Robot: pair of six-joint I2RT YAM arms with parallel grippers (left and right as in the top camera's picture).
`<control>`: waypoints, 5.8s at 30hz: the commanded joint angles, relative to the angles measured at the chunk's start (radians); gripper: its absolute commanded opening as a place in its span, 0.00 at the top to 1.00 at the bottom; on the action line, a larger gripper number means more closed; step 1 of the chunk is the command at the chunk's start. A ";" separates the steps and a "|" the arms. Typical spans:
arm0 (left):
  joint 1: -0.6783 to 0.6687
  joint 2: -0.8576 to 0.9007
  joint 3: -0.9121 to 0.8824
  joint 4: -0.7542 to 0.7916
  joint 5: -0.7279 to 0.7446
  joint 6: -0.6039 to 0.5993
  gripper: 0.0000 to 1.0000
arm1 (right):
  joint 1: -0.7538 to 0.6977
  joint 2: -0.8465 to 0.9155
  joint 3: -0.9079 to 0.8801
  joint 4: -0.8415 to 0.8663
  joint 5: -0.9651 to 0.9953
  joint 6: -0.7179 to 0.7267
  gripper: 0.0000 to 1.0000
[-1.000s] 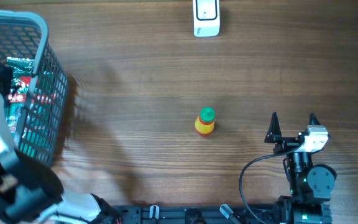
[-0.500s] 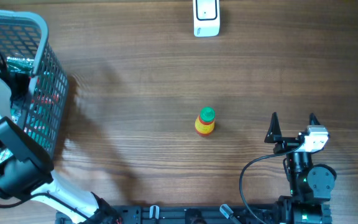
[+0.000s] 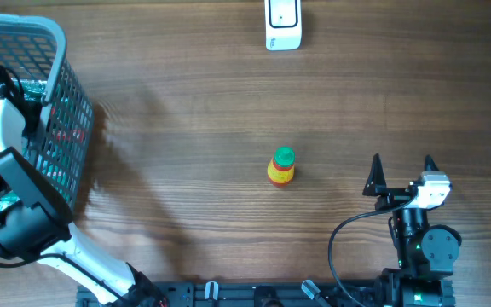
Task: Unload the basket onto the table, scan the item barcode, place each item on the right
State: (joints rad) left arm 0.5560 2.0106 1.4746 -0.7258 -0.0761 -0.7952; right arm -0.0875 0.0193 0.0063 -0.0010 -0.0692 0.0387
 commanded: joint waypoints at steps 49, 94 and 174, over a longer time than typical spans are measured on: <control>-0.832 -0.429 0.099 -0.246 0.149 0.322 0.96 | 0.006 -0.005 -0.001 0.002 0.010 -0.012 0.00; -0.498 -0.365 0.590 -0.332 -0.243 0.213 0.00 | 0.006 -0.005 -0.001 0.002 0.010 -0.012 0.00; 0.212 -0.790 -0.256 0.700 0.523 0.251 0.96 | 0.006 -0.005 -0.001 0.002 0.010 -0.012 0.00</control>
State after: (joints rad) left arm 0.7650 1.2892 1.2091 -0.0364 0.3435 -0.2687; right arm -0.0875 0.0193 0.0063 -0.0006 -0.0696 0.0383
